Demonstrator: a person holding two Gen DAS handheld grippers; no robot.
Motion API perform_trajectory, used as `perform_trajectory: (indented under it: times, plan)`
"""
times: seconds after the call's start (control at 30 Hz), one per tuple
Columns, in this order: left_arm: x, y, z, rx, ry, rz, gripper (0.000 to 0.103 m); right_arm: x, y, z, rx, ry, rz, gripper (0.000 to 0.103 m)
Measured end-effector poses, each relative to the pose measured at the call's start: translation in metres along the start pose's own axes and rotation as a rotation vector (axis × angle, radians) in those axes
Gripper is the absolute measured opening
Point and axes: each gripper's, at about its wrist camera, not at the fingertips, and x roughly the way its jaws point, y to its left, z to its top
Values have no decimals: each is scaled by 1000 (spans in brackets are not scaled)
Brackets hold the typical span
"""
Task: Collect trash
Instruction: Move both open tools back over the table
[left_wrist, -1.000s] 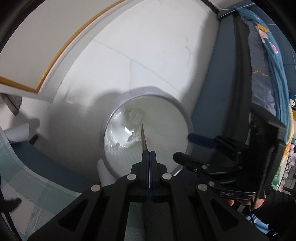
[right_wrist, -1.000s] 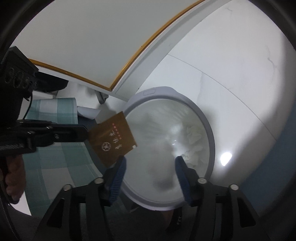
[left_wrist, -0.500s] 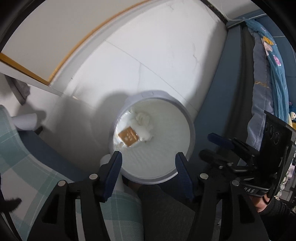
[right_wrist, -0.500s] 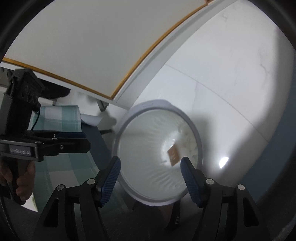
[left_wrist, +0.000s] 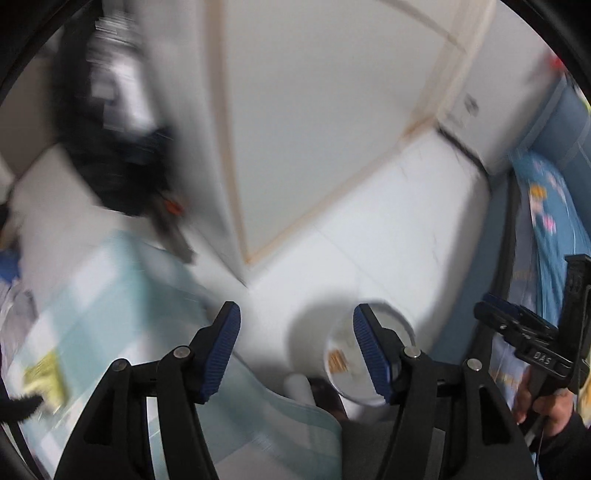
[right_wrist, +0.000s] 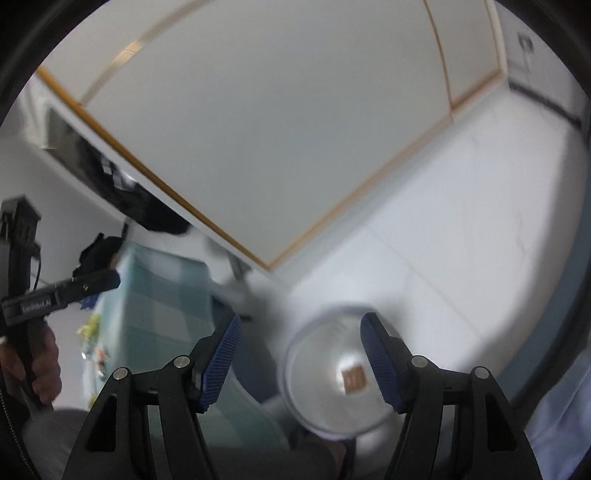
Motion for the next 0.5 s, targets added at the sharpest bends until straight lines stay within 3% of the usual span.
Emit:
perform_trajectory:
  times: [0.07, 0.3, 0.5]
  plan:
    - [-34, 19, -11, -79, -75, 31, 73, -14, 23, 11, -45, -46, 18, 67]
    - [-109, 67, -54, -157, -223, 204, 74, -70, 124, 30, -248, -220, 108, 76]
    - [-161, 105, -87, -297, -349, 277, 84, -88, 195, 18, -389, -269, 185, 81]
